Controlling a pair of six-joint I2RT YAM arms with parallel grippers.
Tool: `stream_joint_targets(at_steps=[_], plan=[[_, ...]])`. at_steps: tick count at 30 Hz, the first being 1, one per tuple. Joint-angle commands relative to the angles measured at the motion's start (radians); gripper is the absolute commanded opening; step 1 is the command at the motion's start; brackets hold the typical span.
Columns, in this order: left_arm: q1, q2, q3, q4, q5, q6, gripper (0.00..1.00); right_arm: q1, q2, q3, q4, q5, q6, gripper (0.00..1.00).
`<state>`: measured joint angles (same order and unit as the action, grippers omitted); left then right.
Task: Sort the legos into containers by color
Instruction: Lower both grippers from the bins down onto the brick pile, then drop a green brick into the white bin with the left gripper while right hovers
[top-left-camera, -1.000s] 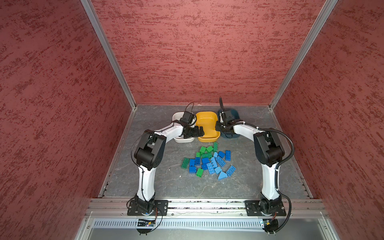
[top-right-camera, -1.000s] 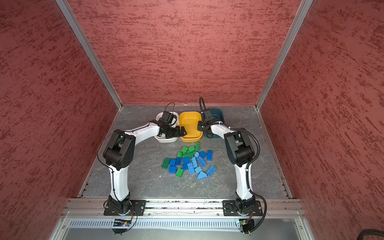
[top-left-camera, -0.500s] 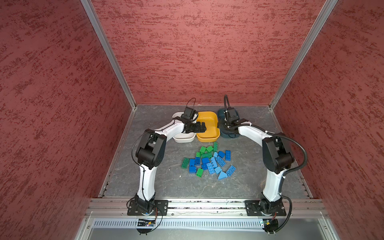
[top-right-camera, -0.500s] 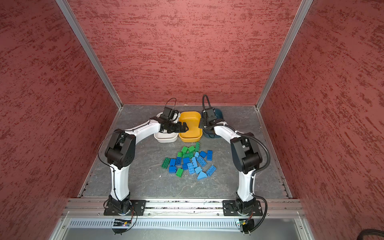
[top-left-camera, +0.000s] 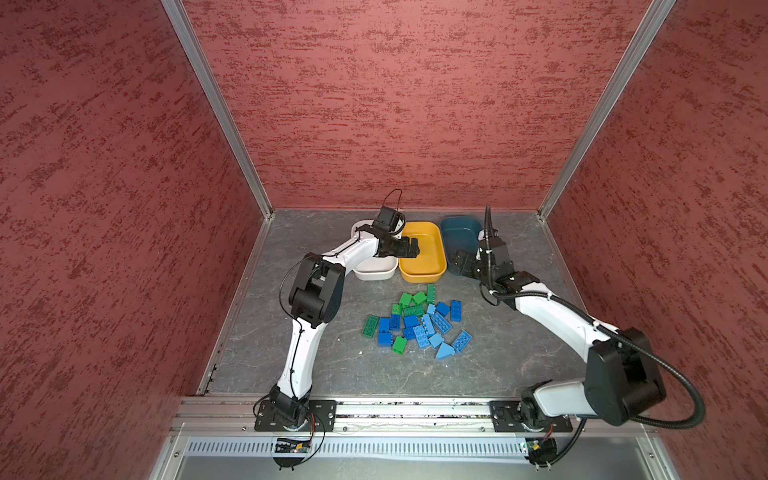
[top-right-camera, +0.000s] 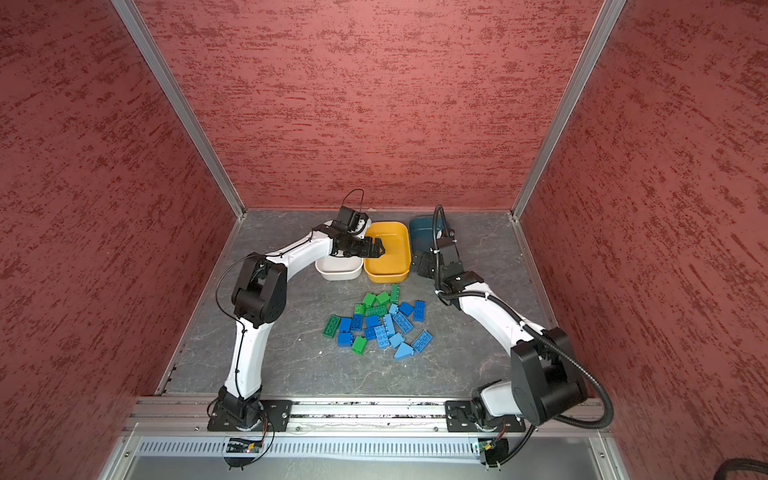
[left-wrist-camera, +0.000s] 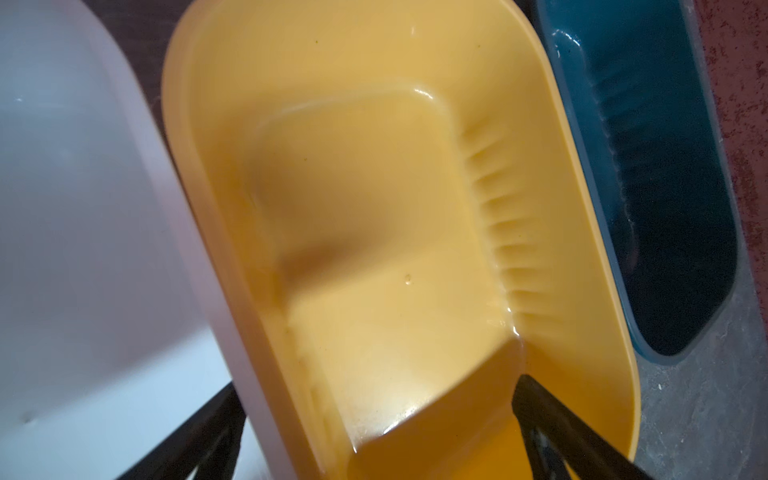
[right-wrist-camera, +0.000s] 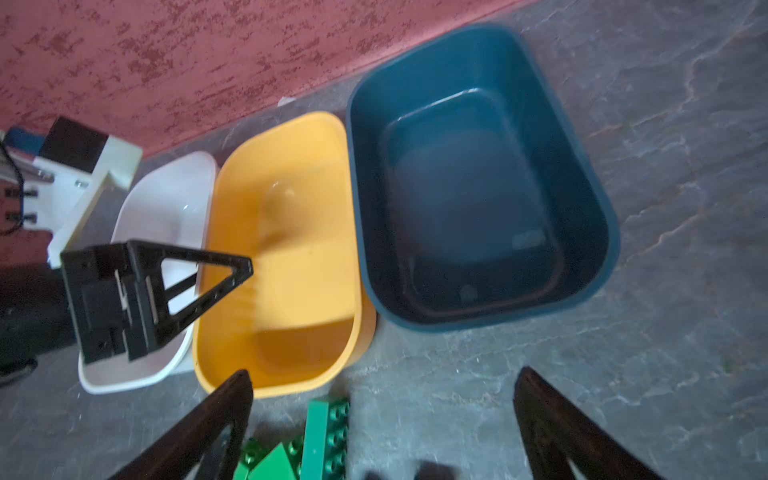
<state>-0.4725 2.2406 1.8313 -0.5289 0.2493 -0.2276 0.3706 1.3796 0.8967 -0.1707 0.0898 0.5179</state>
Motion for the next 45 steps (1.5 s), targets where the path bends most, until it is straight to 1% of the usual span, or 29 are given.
stream_joint_targets(at_steps=[1,4,6,8,9,12,14,15,16,17,20,22,24,33,41,45], plan=[[-0.014,-0.002,0.027,-0.045,-0.062,0.043,0.99,0.005,-0.047,-0.028,-0.01,-0.067,-0.006,0.99],[-0.01,-0.076,-0.021,-0.067,-0.094,0.032,0.99,0.007,-0.073,-0.049,-0.048,-0.127,0.0,0.99],[-0.017,-0.158,-0.07,-0.09,-0.113,0.027,0.99,0.013,-0.077,-0.066,-0.067,-0.172,0.015,0.98],[-0.036,-0.255,-0.141,-0.103,-0.161,0.029,1.0,0.027,-0.073,-0.085,-0.068,-0.197,0.03,0.98],[-0.053,-0.307,-0.182,-0.115,-0.198,0.028,0.99,0.036,-0.069,-0.094,-0.067,-0.19,0.05,0.98],[-0.109,-0.431,-0.304,-0.155,-0.256,0.016,0.99,0.056,-0.058,-0.131,-0.042,-0.159,0.141,0.99],[-0.16,-0.501,-0.388,-0.198,-0.265,0.008,1.0,0.066,-0.053,-0.17,0.025,-0.184,0.184,0.98],[-0.182,-0.523,-0.422,-0.217,-0.265,0.007,0.99,0.072,-0.049,-0.185,0.049,-0.192,0.195,0.97],[-0.21,-0.541,-0.453,-0.242,-0.26,0.001,0.95,0.082,-0.039,-0.195,0.069,-0.191,0.197,0.95],[-0.234,-0.546,-0.475,-0.267,-0.257,-0.01,0.93,0.098,-0.026,-0.197,0.072,-0.172,0.191,0.93],[-0.284,-0.525,-0.519,-0.298,-0.24,-0.049,0.78,0.139,0.007,-0.179,0.063,-0.091,0.174,0.89],[-0.302,-0.489,-0.527,-0.294,-0.236,-0.063,0.69,0.146,0.023,-0.165,0.061,-0.065,0.179,0.89],[-0.307,-0.449,-0.526,-0.275,-0.249,-0.067,0.65,0.151,0.03,-0.157,0.063,-0.05,0.186,0.89],[-0.283,-0.296,-0.473,-0.188,-0.312,-0.041,0.59,0.157,-0.024,-0.201,0.063,-0.003,0.212,0.92],[-0.262,-0.256,-0.442,-0.147,-0.305,-0.018,0.58,0.157,-0.035,-0.214,0.067,0.018,0.22,0.92],[-0.256,-0.228,-0.421,-0.124,-0.275,-0.015,0.56,0.157,-0.017,-0.201,0.073,0.006,0.222,0.92]])
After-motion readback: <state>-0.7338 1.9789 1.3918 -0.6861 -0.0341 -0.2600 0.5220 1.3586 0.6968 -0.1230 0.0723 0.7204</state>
